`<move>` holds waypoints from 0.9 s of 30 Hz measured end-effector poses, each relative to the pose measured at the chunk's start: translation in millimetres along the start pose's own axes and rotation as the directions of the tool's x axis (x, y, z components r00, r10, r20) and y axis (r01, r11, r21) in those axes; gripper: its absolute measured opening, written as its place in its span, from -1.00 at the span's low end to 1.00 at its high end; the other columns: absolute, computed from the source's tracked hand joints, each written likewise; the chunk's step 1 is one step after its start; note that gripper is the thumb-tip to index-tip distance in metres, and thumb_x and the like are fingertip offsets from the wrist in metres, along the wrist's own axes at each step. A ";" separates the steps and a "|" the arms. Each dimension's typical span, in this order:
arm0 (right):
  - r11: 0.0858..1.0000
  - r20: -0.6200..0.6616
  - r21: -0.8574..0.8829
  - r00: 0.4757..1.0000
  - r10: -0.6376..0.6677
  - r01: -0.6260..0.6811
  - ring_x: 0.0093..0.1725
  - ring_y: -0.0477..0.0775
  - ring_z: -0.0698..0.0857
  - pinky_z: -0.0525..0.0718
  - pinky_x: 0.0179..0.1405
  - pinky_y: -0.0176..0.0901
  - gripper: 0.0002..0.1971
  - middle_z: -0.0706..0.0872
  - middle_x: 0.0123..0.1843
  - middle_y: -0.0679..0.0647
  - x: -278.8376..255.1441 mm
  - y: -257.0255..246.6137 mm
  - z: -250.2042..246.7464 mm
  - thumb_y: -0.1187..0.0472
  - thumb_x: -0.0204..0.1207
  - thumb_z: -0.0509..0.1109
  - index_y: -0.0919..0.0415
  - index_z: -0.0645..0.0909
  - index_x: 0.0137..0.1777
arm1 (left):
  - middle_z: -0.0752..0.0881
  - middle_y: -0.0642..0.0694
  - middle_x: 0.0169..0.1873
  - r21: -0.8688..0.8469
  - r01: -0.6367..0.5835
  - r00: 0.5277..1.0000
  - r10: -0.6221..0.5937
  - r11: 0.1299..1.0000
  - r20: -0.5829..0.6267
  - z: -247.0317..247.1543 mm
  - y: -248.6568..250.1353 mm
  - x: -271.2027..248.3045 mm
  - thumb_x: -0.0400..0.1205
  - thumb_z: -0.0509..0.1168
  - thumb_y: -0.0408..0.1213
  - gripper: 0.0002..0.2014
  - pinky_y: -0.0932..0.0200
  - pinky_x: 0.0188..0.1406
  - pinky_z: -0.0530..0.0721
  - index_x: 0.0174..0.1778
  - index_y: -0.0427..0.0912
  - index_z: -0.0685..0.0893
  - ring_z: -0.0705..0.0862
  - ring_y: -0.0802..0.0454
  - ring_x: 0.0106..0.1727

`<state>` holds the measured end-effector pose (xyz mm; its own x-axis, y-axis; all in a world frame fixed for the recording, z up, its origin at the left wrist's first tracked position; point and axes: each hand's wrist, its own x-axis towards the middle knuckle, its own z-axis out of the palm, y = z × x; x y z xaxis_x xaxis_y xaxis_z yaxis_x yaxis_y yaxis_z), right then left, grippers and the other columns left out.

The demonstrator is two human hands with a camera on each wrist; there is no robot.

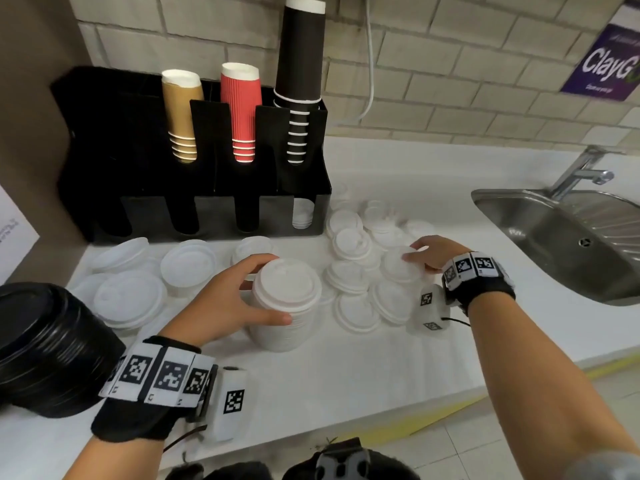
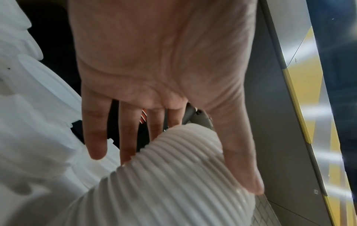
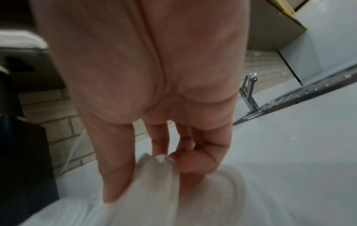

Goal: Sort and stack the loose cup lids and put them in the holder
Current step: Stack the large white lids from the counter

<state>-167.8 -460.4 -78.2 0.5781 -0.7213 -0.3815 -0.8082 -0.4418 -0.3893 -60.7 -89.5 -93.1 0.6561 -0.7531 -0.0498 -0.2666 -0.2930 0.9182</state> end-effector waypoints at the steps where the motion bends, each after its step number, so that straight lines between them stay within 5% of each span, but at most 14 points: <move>1: 0.995 0.038 0.104 0.999 -0.002 -0.002 -0.45 0.00 0.55 0.55 -0.25 -0.18 -0.68 0.62 -0.35 0.05 3.5 3.4 -3.4 0.02 0.48 0.49 0.10 0.60 0.17 | 0.63 0.32 0.22 -0.003 0.001 1.000 -0.001 1.000 -0.003 0.0 0.4 -0.1 0.00 0.62 0.19 -0.15 0.25 0.11 0.54 0.27 0.38 0.54 0.56 0.33 0.24; 4: 0.890 0.045 0.455 0.999 0.009 -0.029 -0.35 0.08 0.51 0.51 -0.30 -0.13 -0.68 0.59 -0.24 0.16 9.6 14.7 -17.9 0.19 0.55 0.44 0.23 0.59 0.28 | 0.63 0.32 0.21 -0.009 0.006 1.000 -0.006 1.000 -0.007 -0.4 2.6 -1.2 0.00 0.62 0.16 -0.16 0.35 0.05 0.52 0.26 0.38 0.54 0.57 0.37 0.21; 6: 0.862 -0.057 0.507 0.997 0.048 -0.012 -0.20 0.14 0.55 0.50 -0.30 -0.11 -0.69 0.61 -0.15 0.18 11.9 19.5 -26.7 0.20 0.60 0.36 0.24 0.59 0.31 | 0.63 0.30 0.22 -0.014 0.011 1.000 -0.011 1.000 -0.015 0.7 3.7 -2.3 0.00 0.63 0.13 -0.16 0.36 0.05 0.52 0.26 0.38 0.54 0.57 0.38 0.20; 11: 0.969 -0.185 0.237 0.975 0.121 -0.075 0.35 0.35 0.57 0.55 0.23 0.07 -0.60 0.58 0.38 0.37 13.3 28.6 -33.7 0.18 0.68 0.17 0.41 0.49 0.42 | 0.63 0.28 0.22 -0.020 0.020 0.999 -0.020 1.000 -0.033 3.9 5.4 -2.1 0.02 0.64 0.07 -0.17 0.38 0.03 0.52 0.26 0.36 0.54 0.57 0.36 0.20; 15: 0.999 -0.292 0.028 0.956 0.038 -0.031 0.40 0.35 0.48 0.46 0.34 0.10 -0.53 0.47 0.46 0.30 6.9 23.5 -29.9 0.05 0.63 0.30 0.23 0.43 0.47 | 0.65 0.32 0.17 -0.024 0.023 0.999 -0.024 0.999 -0.038 4.6 6.1 -1.8 0.01 0.64 0.07 -0.19 0.40 0.01 0.52 0.23 0.37 0.56 0.58 0.38 0.18; 18: 0.972 -0.083 -0.070 0.970 -0.230 0.224 0.17 0.08 0.56 0.50 0.15 -0.10 -0.47 0.54 0.25 0.09 -1.8 17.7 -19.2 0.01 0.41 0.56 -0.01 0.52 0.37 | 0.67 0.33 0.14 -0.021 0.025 0.999 -0.025 0.999 -0.038 4.4 6.7 -0.6 0.00 0.64 0.07 -0.20 0.41 0.00 0.53 0.22 0.35 0.57 0.59 0.37 0.18; 20: 0.938 0.089 -0.222 0.964 -0.251 0.265 0.22 0.02 0.51 0.46 0.20 -0.12 -0.31 0.47 0.24 0.04 -5.0 13.1 -9.6 -0.04 0.28 0.64 -0.11 0.48 0.41 | 0.66 0.29 0.17 -0.015 0.028 0.999 -0.028 1.000 -0.039 4.2 7.2 0.1 0.00 0.65 0.06 -0.19 0.39 0.01 0.53 0.23 0.34 0.57 0.60 0.33 0.19; 23: 0.911 0.118 -0.328 0.967 -0.224 0.251 0.40 0.18 0.48 0.48 0.36 0.04 -0.16 0.47 0.35 0.11 -4.5 8.0 -0.1 0.02 0.20 0.70 -0.10 0.42 0.49 | 0.65 0.26 0.18 -0.014 0.029 0.999 -0.030 0.999 -0.044 5.0 8.2 0.5 0.00 0.65 0.03 -0.19 0.40 0.00 0.52 0.22 0.35 0.56 0.60 0.32 0.19; 27: 0.909 0.133 -0.334 0.967 -0.219 0.251 0.38 0.22 0.51 0.53 0.30 0.03 -0.21 0.51 0.39 0.16 -5.1 3.9 1.2 0.13 0.24 0.67 -0.08 0.42 0.49 | 0.64 0.25 0.21 -0.007 0.032 0.998 -0.032 0.999 -0.047 5.4 8.0 0.0 0.05 0.67 -0.02 -0.19 0.37 0.02 0.53 0.25 0.32 0.56 0.59 0.30 0.20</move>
<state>-173.7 -457.8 -78.8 0.7504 -0.5300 -0.3949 -0.6266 -0.7606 -0.1697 -66.7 -95.0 -87.9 0.6969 -0.7146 -0.0609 -0.2402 -0.3126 0.9190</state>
